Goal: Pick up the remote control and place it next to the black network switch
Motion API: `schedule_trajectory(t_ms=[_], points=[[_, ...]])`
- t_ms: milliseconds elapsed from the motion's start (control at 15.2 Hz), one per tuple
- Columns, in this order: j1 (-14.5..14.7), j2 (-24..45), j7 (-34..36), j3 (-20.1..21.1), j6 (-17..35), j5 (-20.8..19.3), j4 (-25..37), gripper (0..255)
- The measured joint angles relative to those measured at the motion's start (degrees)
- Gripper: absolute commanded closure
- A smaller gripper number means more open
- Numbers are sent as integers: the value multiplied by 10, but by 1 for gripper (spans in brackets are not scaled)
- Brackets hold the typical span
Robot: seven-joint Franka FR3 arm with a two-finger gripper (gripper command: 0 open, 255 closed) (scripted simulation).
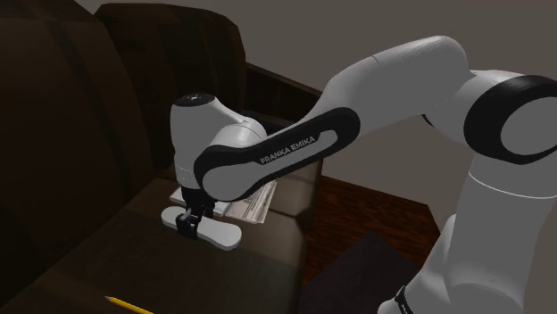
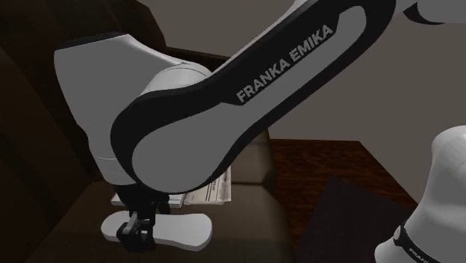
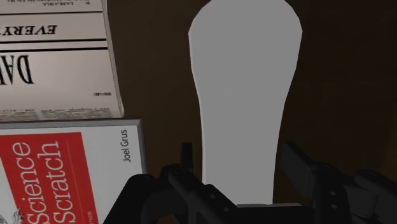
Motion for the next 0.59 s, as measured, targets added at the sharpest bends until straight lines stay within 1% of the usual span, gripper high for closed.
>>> schedule_trajectory(t_ms=[594], points=[[-5, -34, -14, 5, -60, 20, 30, 255]])
